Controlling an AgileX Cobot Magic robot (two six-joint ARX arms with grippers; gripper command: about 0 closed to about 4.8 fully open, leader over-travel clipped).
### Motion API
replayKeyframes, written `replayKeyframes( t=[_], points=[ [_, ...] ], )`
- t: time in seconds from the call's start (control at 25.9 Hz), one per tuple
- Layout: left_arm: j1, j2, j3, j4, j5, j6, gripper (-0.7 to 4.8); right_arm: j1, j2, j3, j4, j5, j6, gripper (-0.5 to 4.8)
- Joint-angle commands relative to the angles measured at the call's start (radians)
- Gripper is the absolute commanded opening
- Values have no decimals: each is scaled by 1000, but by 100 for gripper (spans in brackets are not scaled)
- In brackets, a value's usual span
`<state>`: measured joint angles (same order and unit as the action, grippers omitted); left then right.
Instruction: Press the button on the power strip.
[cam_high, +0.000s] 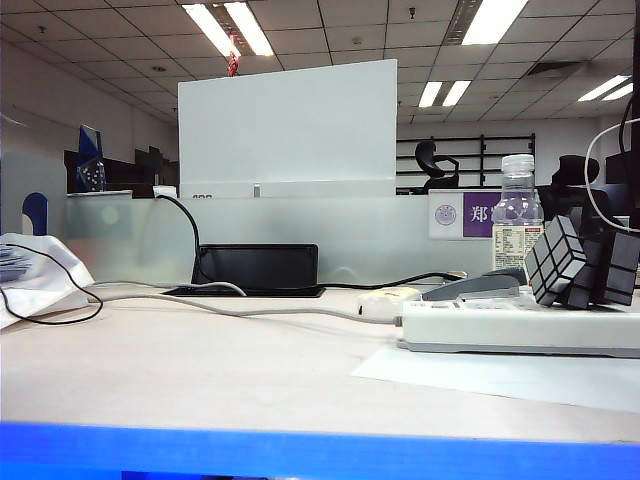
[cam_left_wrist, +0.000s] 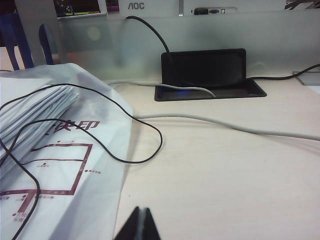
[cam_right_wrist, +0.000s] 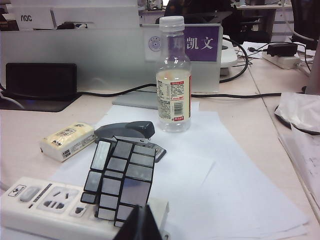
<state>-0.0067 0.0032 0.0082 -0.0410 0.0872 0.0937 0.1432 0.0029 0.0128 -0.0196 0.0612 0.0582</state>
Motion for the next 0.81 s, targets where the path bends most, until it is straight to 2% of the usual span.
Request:
replayKeyframes(
  t=[0.04, 0.19, 0.5, 0.81],
  points=[
    [1, -1, 1, 21, 7, 3, -5, 0, -2, 3, 27, 5, -7, 0],
    [1, -1, 1, 23, 7, 0, -5, 0, -2, 5, 87, 15, -11, 0],
    [1, -1, 1, 28, 7, -1, -5, 0, -2, -11, -4, 32, -34, 0],
    [2, -1, 1, -42, -3, -77, -5, -1, -2, -11, -14, 0, -38, 0]
  ],
)
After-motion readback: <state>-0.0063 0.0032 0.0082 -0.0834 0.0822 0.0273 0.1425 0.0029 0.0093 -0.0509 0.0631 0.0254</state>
